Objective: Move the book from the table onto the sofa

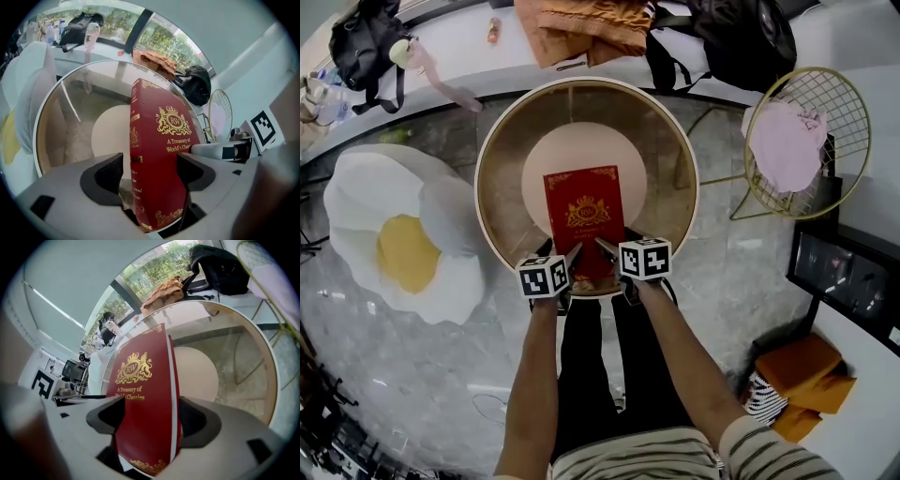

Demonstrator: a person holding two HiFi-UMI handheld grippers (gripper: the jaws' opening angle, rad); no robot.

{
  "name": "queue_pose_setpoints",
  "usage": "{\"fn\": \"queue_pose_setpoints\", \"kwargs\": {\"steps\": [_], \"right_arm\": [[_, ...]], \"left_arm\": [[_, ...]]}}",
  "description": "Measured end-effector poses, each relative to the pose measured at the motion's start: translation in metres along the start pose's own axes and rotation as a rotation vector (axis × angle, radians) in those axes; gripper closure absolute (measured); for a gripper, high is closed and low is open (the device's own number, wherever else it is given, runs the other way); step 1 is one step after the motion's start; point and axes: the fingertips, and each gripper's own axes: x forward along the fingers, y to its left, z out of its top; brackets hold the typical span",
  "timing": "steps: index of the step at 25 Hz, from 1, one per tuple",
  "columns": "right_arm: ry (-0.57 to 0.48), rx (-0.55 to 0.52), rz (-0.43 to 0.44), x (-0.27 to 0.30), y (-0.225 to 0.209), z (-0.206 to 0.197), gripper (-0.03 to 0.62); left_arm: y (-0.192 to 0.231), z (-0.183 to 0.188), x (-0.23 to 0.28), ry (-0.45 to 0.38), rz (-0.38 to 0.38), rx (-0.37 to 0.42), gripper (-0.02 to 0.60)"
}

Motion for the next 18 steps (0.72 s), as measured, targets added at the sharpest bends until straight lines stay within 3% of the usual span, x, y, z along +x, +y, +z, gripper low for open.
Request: {"fn": "queue_pose_setpoints", "kwargs": {"steps": [8, 18], "right_arm": [[0.035, -0.005, 0.027, 0.012, 0.001, -0.003, 0.249], [0.005, -0.013, 0.009, 0.004, 0.002, 0.006, 0.250]], "left_arm": [[-0.005, -0.003, 0.007, 0.029, -0.065, -0.006, 0.247], [-0.009, 0.006, -0.001, 0.018, -0.055, -0.025, 0.270]]}}
